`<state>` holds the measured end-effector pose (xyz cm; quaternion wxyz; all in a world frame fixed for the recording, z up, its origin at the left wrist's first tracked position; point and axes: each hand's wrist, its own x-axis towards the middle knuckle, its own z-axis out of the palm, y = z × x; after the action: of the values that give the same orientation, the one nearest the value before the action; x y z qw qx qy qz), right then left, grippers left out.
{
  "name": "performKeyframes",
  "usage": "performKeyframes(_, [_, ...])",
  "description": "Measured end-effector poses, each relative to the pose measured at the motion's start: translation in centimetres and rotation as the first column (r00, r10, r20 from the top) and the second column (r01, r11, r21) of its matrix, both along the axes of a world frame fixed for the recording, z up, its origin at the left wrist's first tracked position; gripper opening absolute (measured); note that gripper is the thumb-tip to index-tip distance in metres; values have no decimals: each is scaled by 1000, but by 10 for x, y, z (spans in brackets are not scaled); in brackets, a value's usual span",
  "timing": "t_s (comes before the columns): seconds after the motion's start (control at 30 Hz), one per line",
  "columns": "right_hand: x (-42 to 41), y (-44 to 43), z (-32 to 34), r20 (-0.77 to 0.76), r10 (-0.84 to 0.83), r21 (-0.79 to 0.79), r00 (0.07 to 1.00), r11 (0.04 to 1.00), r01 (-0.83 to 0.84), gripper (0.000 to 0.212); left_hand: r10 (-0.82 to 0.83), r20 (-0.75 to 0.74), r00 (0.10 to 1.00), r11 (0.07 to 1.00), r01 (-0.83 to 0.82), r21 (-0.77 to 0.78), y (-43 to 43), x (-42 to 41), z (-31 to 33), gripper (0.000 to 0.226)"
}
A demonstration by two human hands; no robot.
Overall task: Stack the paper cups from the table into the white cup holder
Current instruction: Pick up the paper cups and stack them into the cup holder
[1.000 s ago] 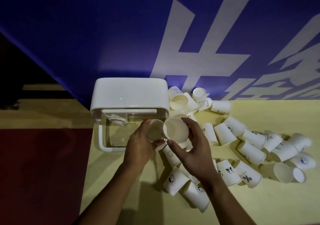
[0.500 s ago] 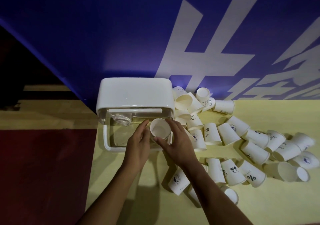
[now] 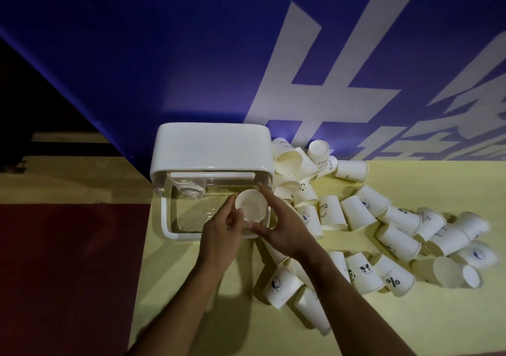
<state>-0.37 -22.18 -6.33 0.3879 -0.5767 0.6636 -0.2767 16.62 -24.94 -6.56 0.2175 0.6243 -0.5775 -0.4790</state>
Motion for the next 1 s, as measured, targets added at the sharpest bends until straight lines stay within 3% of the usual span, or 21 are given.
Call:
performKeyframes(0.07, [-4,12,9,15,-78,-30,997,996,79,73,65,-47,997,998,-66,-18,9,2,11,45])
performKeyframes(0.17, [-24,38,16,-16,-224,-75,974,972,222,49,91,28,995,962,-80,-261,30,-1,28,35])
performKeyframes(0.23, [-48,58,20,-22,-309,-68,951,949,307,38,7,56,998,917,16,-400,40,-21,38,34])
performKeyframes(0.3, [-79,80,25,-22,-387,-61,922,921,385,36,-158,49,986,885,164,-435,45,-54,47,38])
performKeyframes(0.43, [-144,120,37,-90,-516,-43,852,856,514,28,-406,90,909,810,404,-425,47,-134,57,42])
performKeyframes(0.57, [-210,155,37,-102,-598,-55,795,801,596,12,-539,226,811,723,583,-370,49,-220,50,42])
performKeyframes(0.67, [-258,177,39,-97,-621,-29,778,783,622,13,-632,287,720,663,694,-281,58,-290,46,51])
performKeyframes(0.87, [-363,215,33,-41,-677,10,735,735,678,13,-711,457,535,555,825,-102,80,-441,21,74])
performKeyframes(1.0, [-424,236,26,-18,-717,7,697,697,717,14,-642,663,384,554,830,57,84,-512,-6,80])
